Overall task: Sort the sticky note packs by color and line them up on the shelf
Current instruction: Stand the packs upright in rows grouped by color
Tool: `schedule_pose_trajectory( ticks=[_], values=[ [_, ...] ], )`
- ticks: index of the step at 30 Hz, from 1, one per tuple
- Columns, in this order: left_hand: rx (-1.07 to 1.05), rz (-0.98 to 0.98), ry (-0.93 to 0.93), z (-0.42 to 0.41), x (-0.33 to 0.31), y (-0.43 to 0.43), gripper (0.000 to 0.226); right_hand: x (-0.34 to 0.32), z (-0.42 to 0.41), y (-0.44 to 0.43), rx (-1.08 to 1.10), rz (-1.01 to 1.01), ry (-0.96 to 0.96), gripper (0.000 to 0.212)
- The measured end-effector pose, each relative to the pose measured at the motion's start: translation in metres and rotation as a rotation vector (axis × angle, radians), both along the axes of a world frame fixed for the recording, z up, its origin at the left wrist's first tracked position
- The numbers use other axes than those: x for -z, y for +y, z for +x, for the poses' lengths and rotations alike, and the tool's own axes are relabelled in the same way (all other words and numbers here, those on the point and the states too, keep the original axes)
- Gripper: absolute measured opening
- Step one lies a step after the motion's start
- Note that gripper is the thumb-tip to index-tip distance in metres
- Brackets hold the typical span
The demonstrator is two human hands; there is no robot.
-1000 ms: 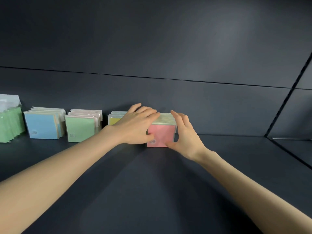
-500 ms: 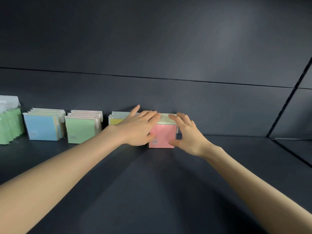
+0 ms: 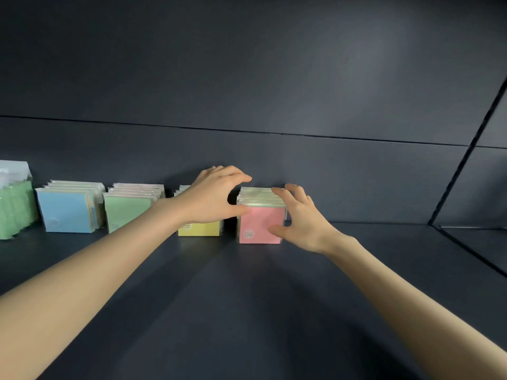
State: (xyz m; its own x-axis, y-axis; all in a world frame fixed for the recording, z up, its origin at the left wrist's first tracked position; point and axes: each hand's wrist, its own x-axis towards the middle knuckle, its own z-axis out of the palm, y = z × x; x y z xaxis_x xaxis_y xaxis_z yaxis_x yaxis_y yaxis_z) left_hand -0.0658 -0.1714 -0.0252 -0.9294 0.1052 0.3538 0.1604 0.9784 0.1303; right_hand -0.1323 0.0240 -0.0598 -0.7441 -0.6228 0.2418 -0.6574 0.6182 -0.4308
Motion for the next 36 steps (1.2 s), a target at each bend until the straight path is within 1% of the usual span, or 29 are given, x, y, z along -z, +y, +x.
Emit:
schedule_pose_trajectory(
  ticks=[5, 9, 16, 27, 32, 36],
  values=[
    [0.012, -0.002, 0.02, 0.004, 0.008, -0.002, 0.048, -0.003, 0.002, -0.001, 0.008, 0.006, 0.02, 0.069],
    [0.015, -0.032, 0.019, 0.006, 0.014, -0.003, 0.042, -0.005, 0.004, 0.001, 0.016, 0.005, 0.023, 0.066],
    [0.008, -0.143, 0.03, 0.007, 0.02, 0.002, 0.041, -0.006, 0.004, 0.002, 0.026, 0.013, 0.036, 0.062],
    [-0.001, -0.15, 0.019, 0.01, 0.02, 0.006, 0.039, -0.002, 0.007, 0.003, 0.036, 0.133, 0.051, 0.065],
    [-0.006, -0.155, 0.015, 0.01, 0.021, 0.004, 0.039, -0.001, 0.009, 0.002, 0.035, 0.152, 0.062, 0.066],
    [-0.014, -0.146, -0.009, 0.011, 0.019, 0.004, 0.043, -0.005, 0.009, -0.001, 0.046, 0.174, 0.076, 0.064]
  ],
)
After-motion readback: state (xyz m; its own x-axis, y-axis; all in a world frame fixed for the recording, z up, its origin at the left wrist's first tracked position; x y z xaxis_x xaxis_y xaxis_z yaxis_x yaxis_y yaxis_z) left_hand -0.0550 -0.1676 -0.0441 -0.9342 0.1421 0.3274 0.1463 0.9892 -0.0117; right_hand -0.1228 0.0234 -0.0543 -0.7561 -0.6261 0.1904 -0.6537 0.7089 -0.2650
